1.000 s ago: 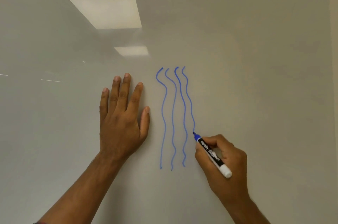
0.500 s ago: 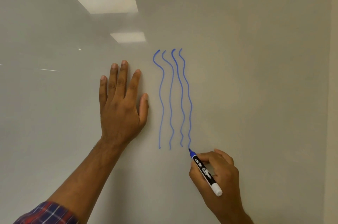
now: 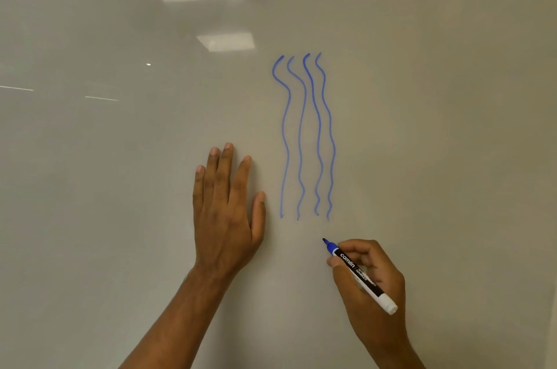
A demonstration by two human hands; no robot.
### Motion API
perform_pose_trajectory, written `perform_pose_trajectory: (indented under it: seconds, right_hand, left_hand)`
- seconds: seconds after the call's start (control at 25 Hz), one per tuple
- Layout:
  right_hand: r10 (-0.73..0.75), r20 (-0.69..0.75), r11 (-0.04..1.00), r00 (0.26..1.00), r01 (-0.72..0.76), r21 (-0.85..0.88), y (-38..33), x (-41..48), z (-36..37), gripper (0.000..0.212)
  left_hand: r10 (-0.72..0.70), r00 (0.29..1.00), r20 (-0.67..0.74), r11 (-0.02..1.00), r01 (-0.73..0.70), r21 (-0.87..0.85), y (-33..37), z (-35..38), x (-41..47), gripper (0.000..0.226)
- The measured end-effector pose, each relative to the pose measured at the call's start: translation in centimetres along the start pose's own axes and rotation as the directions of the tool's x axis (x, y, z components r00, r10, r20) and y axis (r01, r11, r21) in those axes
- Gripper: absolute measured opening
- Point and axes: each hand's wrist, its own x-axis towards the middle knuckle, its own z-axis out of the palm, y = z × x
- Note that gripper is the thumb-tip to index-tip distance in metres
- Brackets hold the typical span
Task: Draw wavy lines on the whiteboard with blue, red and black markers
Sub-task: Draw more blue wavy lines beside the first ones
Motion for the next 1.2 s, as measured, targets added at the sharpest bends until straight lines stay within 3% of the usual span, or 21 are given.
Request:
perform_pose_trajectory:
  seconds: [0.12, 0.36, 0.44, 0.56, 0.68, 0.84, 0.96, 1.08, 1.2]
  right_hand:
    - [0.044, 0.011, 0.994, 0.999, -0.045, 0.104, -0.5, -1.3, 0.6, 0.015]
    - [0.123, 0.165, 0.971, 0.979, -0.153, 0.186, 0.0, -5.8, 1.2, 0.023]
    - [0.174, 0.208, 0.950, 0.962, -0.220, 0.222, 1.2, -7.5, 1.0, 0.032]
    - [0.314, 0.220, 0.893, 0.924, -0.366, 0.261, 2.7, -9.9, 0.6, 0.029]
    - [0.456, 0.241, 0.822, 0.857, -0.509, 0.254, 4.1, -12.7, 0.3, 0.010]
    - [0.671, 0.331, 0.609, 0.663, -0.748, 0.264, 5.7, -16.7, -0.5, 0.025]
    - [0.768, 0.370, 0.474, 0.523, -0.852, 0.222, 6.7, -19.7, -1.5, 0.025]
    - [0.828, 0.379, 0.365, 0.413, -0.910, 0.196, 7.5, -21.9, -2.2, 0.026]
    - [0.874, 0.370, 0.268, 0.315, -0.948, 0.174, 8.5, -23.5, -2.8, 0.026]
  left_hand:
    - [-0.047, 0.999, 0.023, 0.997, 0.048, -0.063, 1.1, -0.4, -3.5, 0.061]
    - [-0.222, 0.964, 0.146, 0.946, 0.249, -0.208, 3.5, -2.0, -13.4, 0.057]
    - [-0.263, 0.941, 0.212, 0.922, 0.310, -0.233, 4.1, -2.5, -16.3, 0.057]
    - [-0.340, 0.893, 0.296, 0.876, 0.415, -0.244, 4.9, -3.3, -20.2, 0.053]
    - [-0.405, 0.833, 0.377, 0.817, 0.515, -0.259, 5.1, -4.0, -24.4, 0.046]
    - [-0.407, 0.758, 0.510, 0.795, 0.568, -0.211, 4.5, -4.9, -30.7, 0.033]
    - [-0.423, 0.630, 0.652, 0.774, 0.624, -0.101, 3.6, -5.2, -36.8, 0.029]
    - [-0.461, 0.405, 0.790, 0.722, 0.689, 0.068, 2.9, -5.4, -42.4, 0.019]
    - [-0.436, 0.225, 0.871, 0.741, 0.639, 0.206, 2.5, -4.8, -45.9, 0.022]
